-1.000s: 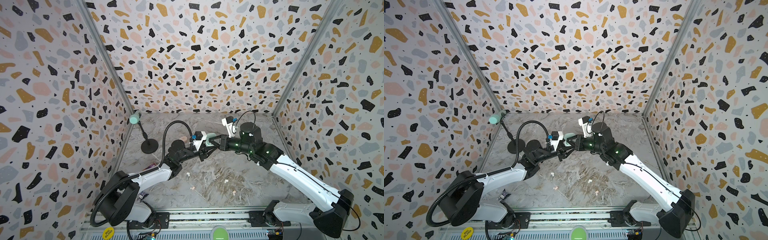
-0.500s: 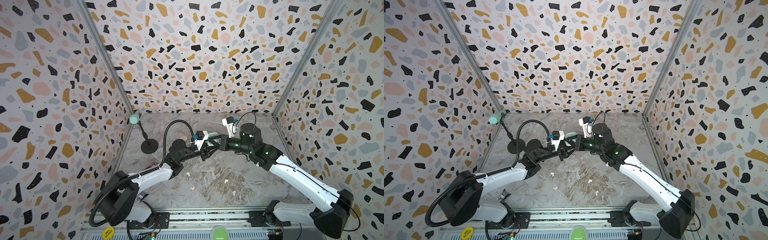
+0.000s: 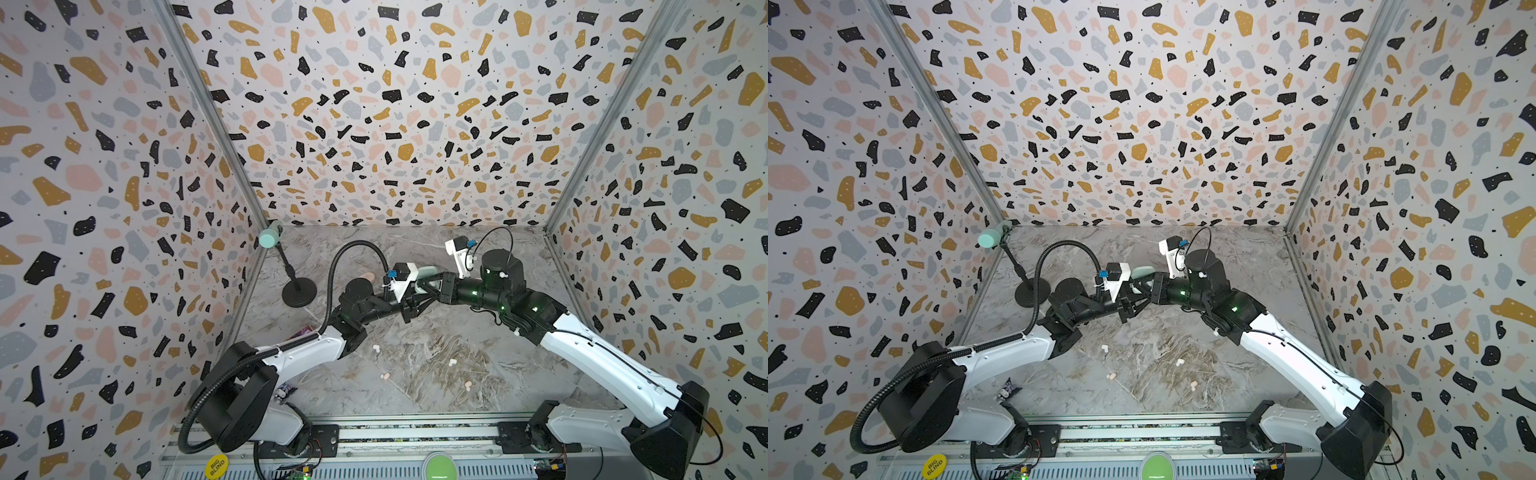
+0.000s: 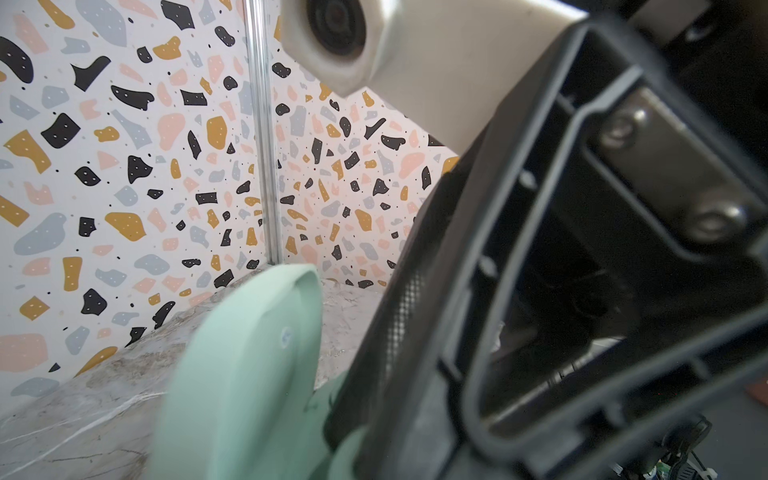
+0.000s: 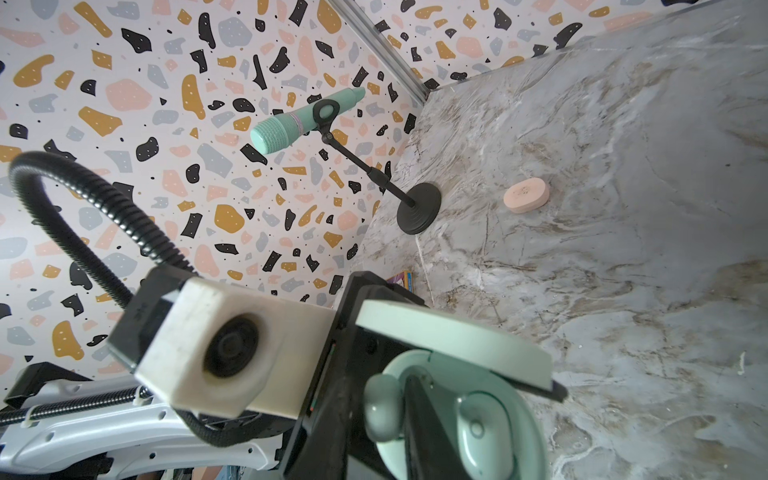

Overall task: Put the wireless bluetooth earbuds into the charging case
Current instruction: 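Lower the green earbud into the empty case slot and open the right gripper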

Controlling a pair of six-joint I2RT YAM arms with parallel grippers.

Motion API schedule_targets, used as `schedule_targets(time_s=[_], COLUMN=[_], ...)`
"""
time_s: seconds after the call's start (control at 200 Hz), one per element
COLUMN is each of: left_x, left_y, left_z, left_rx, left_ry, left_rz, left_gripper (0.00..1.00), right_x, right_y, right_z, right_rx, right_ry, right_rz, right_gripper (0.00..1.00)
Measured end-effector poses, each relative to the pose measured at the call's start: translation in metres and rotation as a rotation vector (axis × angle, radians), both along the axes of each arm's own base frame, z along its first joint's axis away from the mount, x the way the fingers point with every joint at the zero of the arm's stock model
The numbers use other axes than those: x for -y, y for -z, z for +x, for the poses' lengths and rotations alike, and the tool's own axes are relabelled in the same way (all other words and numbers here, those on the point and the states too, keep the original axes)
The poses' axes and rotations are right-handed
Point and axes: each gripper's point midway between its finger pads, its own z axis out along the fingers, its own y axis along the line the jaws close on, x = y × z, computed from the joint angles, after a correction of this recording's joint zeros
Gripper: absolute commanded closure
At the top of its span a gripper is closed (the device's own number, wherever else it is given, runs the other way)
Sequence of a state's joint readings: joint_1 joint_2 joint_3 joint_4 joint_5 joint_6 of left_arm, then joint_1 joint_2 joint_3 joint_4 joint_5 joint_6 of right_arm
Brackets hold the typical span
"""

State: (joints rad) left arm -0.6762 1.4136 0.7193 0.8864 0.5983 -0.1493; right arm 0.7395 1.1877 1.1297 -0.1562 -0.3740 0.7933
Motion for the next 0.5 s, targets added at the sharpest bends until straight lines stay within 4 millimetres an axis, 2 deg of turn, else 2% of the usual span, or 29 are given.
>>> schedule_targets(time_s=[0.335,0.501], left_x=[0.000,-0.001], left_y=[0.001,-0.001], left_z=[0.001,0.001], left_rx=[-0.004,0.005], left_ry=[-0.007,-0.015], left_rz=[0.005,0.003], left_gripper=[1.00,1.00], right_x=[0.010,0.014], right_y=[-0.001,-0.005], right_z=[0.000,0.000], right_rx=[0.001,-0.003], right_ry=[0.043,0.059], right_rz=[-0.029,-0.056], right_gripper=[0.58,0.56])
